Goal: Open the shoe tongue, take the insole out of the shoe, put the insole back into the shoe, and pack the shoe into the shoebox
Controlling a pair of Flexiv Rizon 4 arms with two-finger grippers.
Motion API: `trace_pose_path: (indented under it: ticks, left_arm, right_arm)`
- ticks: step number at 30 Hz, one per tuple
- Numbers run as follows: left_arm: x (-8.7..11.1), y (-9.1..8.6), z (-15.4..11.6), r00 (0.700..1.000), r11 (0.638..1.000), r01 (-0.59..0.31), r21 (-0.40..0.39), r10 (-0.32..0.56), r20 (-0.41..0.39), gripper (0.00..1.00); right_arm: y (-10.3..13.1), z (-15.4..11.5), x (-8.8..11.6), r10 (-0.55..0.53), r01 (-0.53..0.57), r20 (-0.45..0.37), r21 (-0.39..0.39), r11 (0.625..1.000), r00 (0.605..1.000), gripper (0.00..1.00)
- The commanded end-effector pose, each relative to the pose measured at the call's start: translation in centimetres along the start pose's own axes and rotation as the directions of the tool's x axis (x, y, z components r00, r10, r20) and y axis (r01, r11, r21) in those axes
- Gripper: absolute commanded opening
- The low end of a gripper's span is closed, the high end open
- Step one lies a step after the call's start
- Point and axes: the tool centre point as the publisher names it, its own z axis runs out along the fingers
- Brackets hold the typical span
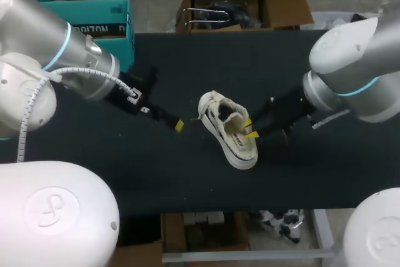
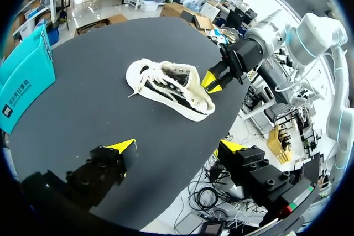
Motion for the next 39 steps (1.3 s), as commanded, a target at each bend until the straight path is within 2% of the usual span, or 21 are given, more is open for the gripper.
trace_pose_path:
  ticks: [1,10,12,13,15,17,18,20,21,24,25,26,27,37,38,39]
  left_arm:
    - [0.2,-0.7,0.2,1.0,0.998,-0.013,-0.055,0.015,0.022,1.0]
    - [0.2,-0.7,0.2,1.0,0.998,-0.013,-0.055,0.015,0.022,1.0]
    - [1.3,-0.7,1.8,0.996,0.997,0.061,-0.053,-0.057,0.069,1.0]
    - [1.7,-0.9,2.6,0.989,0.993,0.11,-0.052,-0.104,0.104,1.0]
    - [2.3,-1.0,3.8,0.966,0.975,0.211,-0.064,-0.198,0.165,1.0]
    - [2.5,-1.3,4.7,0.927,0.944,0.324,-0.057,-0.305,0.218,1.0]
    - [2.6,-1.4,5.1,0.911,0.932,0.357,-0.062,-0.333,0.244,1.0]
    - [2.5,-1.6,5.8,0.87,0.901,0.43,-0.065,-0.394,0.298,1.0]
    - [2.5,-1.6,6.1,0.857,0.891,0.448,-0.074,-0.404,0.32,1.0]
    - [2.6,-1.7,7.0,0.809,0.856,0.513,-0.066,-0.457,0.37,1.0]
    - [2.6,-1.7,7.2,0.793,0.841,0.537,-0.063,-0.478,0.377,1.0]
    - [2.6,-1.9,7.5,0.765,0.835,0.55,-0.037,-0.485,0.424,1.0]
    - [2.5,-2.0,7.8,0.729,0.846,0.533,0.009,-0.464,0.502,1.0]
    - [2.5,-2.0,7.8,0.729,0.846,0.533,0.009,-0.464,0.502,1.0]
    - [2.7,-2.3,8.5,0.688,0.808,0.588,0.028,-0.519,0.507,1.0]
    - [2.8,-2.6,9.2,0.657,0.782,0.621,0.046,-0.552,0.514,1.0]
  right_arm:
    - [-1.0,-3.6,0.7,0.027,-0.018,0.148,-0.062,0.998,0.989,1.0]
    - [-1.0,-3.6,0.7,0.027,-0.018,0.148,-0.062,0.998,0.989,1.0]
    - [-0.3,-3.6,0.7,0.01,-0.001,0.172,-0.053,0.999,0.985,1.0]
    - [0.3,-3.9,0.6,-0.071,0.076,0.184,-0.025,0.997,0.98,1.0]
    - [1.5,-4.7,0.3,-0.125,0.127,0.226,0.006,0.992,0.966,1.0]
    - [2.4,-5.6,0.1,-0.225,0.22,0.259,0.046,0.974,0.939,1.0]
    - [2.7,-6.1,-0.1,-0.237,0.235,0.265,0.038,0.971,0.935,1.0]
    - [3.5,-7.1,-0.2,-0.327,0.325,0.302,0.06,0.944,0.896,1.0]
    - [3.7,-7.5,-0.3,-0.318,0.322,0.32,0.042,0.946,0.893,1.0]
    - [3.9,-8.8,-0.6,-0.416,0.444,0.377,0.015,0.896,0.828,1.0]
    - [3.9,-9.1,-0.7,-0.482,0.518,0.404,0.024,0.855,0.777,1.0]
    - [3.8,-9.4,-1.0,-0.532,0.572,0.427,0.04,0.819,0.731,1.0]
    - [4.0,-9.8,-1.3,-0.54,0.578,0.429,0.049,0.814,0.724,1.0]
    - [4.0,-9.8,-1.3,-0.54,0.578,0.429,0.049,0.814,0.724,1.0]
    - [4.0,-9.8,-1.3,-0.54,0.578,0.429,0.049,0.814,0.724,1.0]
    - [4.3,-9.6,-1.3,-0.588,0.625,0.414,0.057,0.778,0.695,1.0]
